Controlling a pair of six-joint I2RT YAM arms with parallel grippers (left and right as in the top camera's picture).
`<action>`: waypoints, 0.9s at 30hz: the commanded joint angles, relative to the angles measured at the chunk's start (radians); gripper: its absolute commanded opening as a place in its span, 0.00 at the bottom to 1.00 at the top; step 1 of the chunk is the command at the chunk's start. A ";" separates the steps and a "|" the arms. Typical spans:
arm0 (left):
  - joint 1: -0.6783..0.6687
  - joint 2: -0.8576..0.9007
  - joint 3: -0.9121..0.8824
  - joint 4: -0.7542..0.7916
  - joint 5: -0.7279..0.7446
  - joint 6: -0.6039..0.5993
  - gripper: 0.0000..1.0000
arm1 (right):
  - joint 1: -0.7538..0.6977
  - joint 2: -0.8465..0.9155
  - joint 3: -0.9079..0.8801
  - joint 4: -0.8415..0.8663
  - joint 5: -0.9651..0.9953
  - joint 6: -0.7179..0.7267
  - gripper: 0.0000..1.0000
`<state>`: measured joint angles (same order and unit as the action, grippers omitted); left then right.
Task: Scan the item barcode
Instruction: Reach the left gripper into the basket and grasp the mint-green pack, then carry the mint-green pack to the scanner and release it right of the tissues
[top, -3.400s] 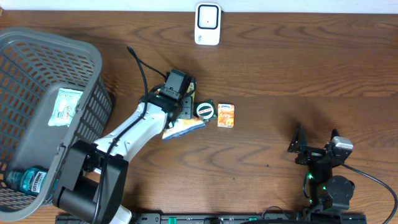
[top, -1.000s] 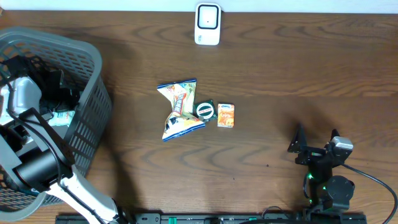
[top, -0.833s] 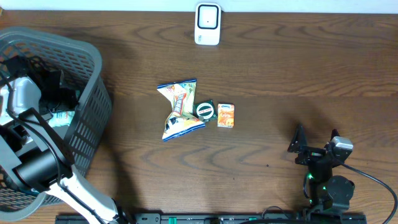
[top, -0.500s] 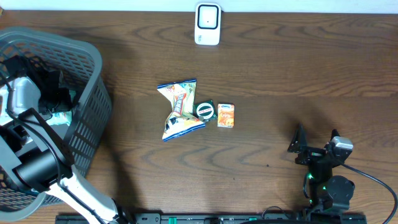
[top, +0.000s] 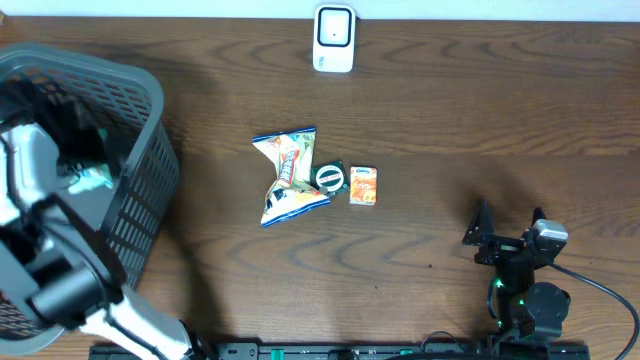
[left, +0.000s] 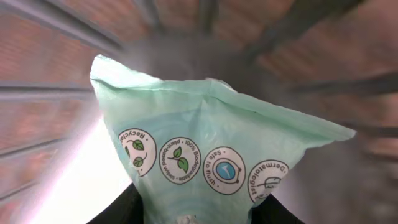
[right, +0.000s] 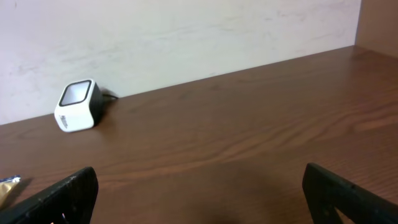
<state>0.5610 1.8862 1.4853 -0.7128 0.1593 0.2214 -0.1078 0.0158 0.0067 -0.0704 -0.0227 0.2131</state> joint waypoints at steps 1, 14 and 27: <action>-0.001 -0.173 0.027 0.016 0.017 -0.155 0.34 | 0.005 -0.003 -0.001 -0.004 0.005 0.010 0.99; -0.101 -0.537 0.027 0.306 0.656 -0.528 0.34 | 0.005 -0.003 -0.001 -0.004 0.005 0.010 0.99; -0.753 -0.452 0.026 0.397 0.471 -0.566 0.34 | 0.005 -0.003 -0.001 -0.004 0.005 0.010 0.99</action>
<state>-0.0772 1.3865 1.4929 -0.3298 0.7174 -0.3336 -0.1078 0.0158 0.0067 -0.0704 -0.0223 0.2131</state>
